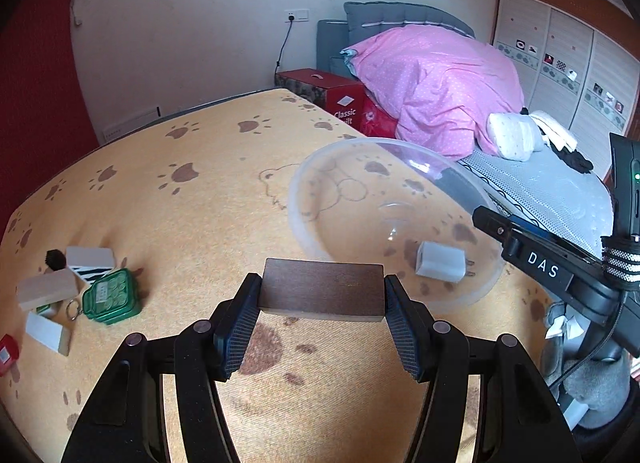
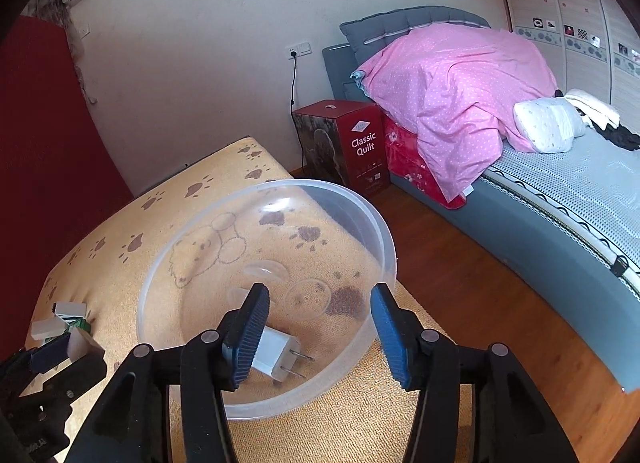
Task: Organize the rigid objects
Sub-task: 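Open the right gripper over the bowl while the left gripper releases the grey block inside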
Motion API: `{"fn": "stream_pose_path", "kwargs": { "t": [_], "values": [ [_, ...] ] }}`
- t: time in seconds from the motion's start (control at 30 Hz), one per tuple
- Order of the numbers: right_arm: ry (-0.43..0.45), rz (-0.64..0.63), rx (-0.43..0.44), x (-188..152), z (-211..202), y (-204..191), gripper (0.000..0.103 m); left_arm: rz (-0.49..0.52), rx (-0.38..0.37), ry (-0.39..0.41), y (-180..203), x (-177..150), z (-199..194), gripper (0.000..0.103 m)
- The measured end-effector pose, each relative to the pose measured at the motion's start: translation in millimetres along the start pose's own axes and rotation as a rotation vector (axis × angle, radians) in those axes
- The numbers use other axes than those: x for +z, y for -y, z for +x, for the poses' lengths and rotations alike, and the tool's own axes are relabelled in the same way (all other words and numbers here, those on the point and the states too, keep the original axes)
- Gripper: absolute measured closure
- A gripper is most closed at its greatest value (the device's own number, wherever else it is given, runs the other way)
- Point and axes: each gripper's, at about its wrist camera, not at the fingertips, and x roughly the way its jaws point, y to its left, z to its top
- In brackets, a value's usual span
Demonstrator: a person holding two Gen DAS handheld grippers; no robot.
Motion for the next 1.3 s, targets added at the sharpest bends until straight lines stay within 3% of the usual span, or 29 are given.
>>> {"fn": "stream_pose_path", "kwargs": {
  "t": [0.4,0.47,0.53,1.3],
  "values": [
    [0.005,0.025,-0.003,3.4,1.1,7.4,0.046,0.048,-0.045,-0.020,30.8,15.8,34.7,0.041],
    [0.002,0.025,-0.002,3.1,1.3,7.8,0.046,0.050,-0.058,-0.019,32.3,16.2,38.8,0.036],
    [-0.001,0.024,-0.003,2.8,1.9,8.1,0.046,0.046,-0.059,-0.016,32.3,15.1,40.6,0.023],
    [-0.006,-0.052,0.006,-6.1,-4.6,-9.9,0.032,0.041,0.110,-0.009,5.7,-2.0,29.1,0.021]
  ]
}}
